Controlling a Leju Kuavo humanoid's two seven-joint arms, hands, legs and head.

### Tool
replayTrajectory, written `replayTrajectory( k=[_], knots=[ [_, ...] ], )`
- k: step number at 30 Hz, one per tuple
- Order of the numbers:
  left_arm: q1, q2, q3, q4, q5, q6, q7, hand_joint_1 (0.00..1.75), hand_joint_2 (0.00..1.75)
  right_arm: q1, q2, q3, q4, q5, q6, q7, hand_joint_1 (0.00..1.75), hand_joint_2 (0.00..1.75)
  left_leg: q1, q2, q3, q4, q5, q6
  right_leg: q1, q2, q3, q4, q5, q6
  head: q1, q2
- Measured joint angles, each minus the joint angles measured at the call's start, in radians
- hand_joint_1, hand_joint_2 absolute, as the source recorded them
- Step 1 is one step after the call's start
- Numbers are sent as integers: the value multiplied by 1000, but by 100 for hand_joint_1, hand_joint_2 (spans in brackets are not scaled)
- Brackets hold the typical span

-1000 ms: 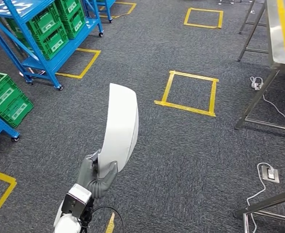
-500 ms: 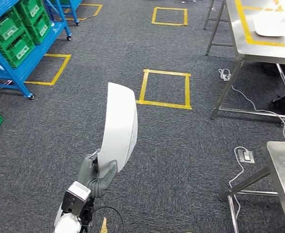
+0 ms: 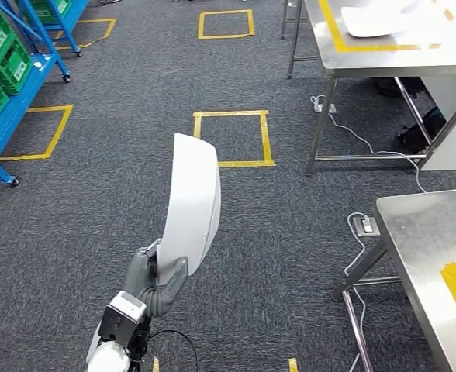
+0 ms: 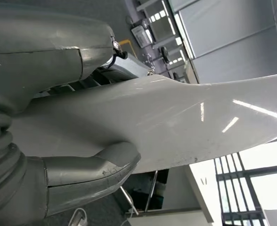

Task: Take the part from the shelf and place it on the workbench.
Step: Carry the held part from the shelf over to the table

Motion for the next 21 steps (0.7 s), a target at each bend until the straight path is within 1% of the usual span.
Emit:
replayTrajectory(
  k=[1, 2, 3, 4, 5, 6, 7, 8, 9, 14, 16, 17, 18, 19, 20, 21],
  knots=[
    [0, 1, 0, 0, 1, 0, 0, 175, 175, 0, 0, 0, -1, 1, 0, 0, 0, 175, 0, -3, -23, 47, -11, 2, 2, 11, -1, 0, 1, -1, 0, 0],
    [0, 1, 0, 0, 1, 0, 0, 175, 175, 1, 1, 0, -2, 1, 0, 0, 0, 175, -1, -5, -31, 59, -2, 7, 5, 23, -1, 0, 1, -2, 0, 0],
    [0, 1, 0, 0, 1, 0, 1, 175, 175, 1, 1, 0, -3, 1, 0, 0, 0, 175, -3, -9, -19, 28, 28, 14, 8, 35, 0, 0, 2, -2, 0, 0],
    [0, 2, 0, 0, 2, 0, 1, 175, 175, 1, 2, 0, -4, 1, 0, 0, 0, 175, -6, -18, 7, -34, 69, 25, 11, 47, 2, 0, 2, -3, 0, 0],
    [0, 2, 0, 0, 2, 0, 1, 175, 175, 1, 4, 0, -5, 2, 1, 0, 0, 175, -9, -38, 37, -103, 104, 38, 12, 58, 3, 0, 3, -3, 1, 0],
    [0, 2, 0, 0, 2, 0, 2, 175, 175, 0, 6, 0, -7, 3, 1, 0, 0, 175, -10, -56, 62, -162, 129, 50, 14, 68, 2, 1, 4, -3, 3, 0],
    [0, 2, 0, 0, 1, 0, 2, 175, 175, 0, 8, 0, -8, 4, 2, 0, 0, 175, -11, -73, 78, -199, 141, 59, 15, 74, 1, 1, 4, -2, 4, 0],
    [0, 2, 0, 0, 1, 0, 3, 175, 175, -1, 10, 0, -8, 4, 3, 0, 0, 175, -10, -83, 83, -212, 141, 64, 15, 78, 0, 2, 5, -1, 6, 0],
    [0, 2, 0, 0, 1, 0, 4, 175, 175, -2, 11, 0, -9, 5, 3, 0, 0, 175, -9, -83, 83, -216, 141, 64, 16, 80, -1, 3, 5, 0, 7, 0],
    [0, 2, 0, 0, 1, 0, 4, 175, 175, -2, 11, 0, -9, 5, 3, 0, 0, 175, -10, -82, 85, -218, 141, 64, 15, 82, -2, 3, 6, 1, 5, 0],
    [-1, 2, 0, 0, 1, 0, 4, 175, 175, 1, 11, 0, -10, 7, 4, 1, 0, 175, -14, -75, 86, -224, 138, 64, 10, 91, -8, 0, 10, 10, 0, 0],
    [-1, 1, 0, 0, 1, 0, 4, 175, 175, 2, 12, 0, -12, 8, 6, 1, 0, 175, -13, -57, 90, -234, 141, 63, 9, 71, -37, 48, -18, 20, 0, 0],
    [0, 0, 1, 0, 1, 1, 4, 175, 175, 3, 12, 0, -13, 10, 8, 2, 0, 175, -12, -30, 92, -243, 144, 62, 6, 48, -78, 123, -50, 33, -1, 0],
    [1, -1, 1, 0, 2, 2, 5, 175, 175, 3, 13, 0, -15, 12, 10, 2, 0, 175, -9, -4, 95, -252, 148, 59, 4, 22, -110, 188, -76, 43, 1, 0],
    [3, -2, 2, 0, 2, 3, 5, 175, 175, 2, 13, 0, -17, 12, 12, 2, 0, 175, -6, 23, 98, -258, 150, 56, 2, -8, -133, 235, -93, 53, 3, 0],
    [3, -2, 2, 0, 2, 3, 5, 175, 175, 3, 13, -1, -18, 13, 13, 2, 0, 175, -5, 39, 99, -256, 147, 52, -2, -19, -114, 204, -68, 58, 3, 0]
  ],
)
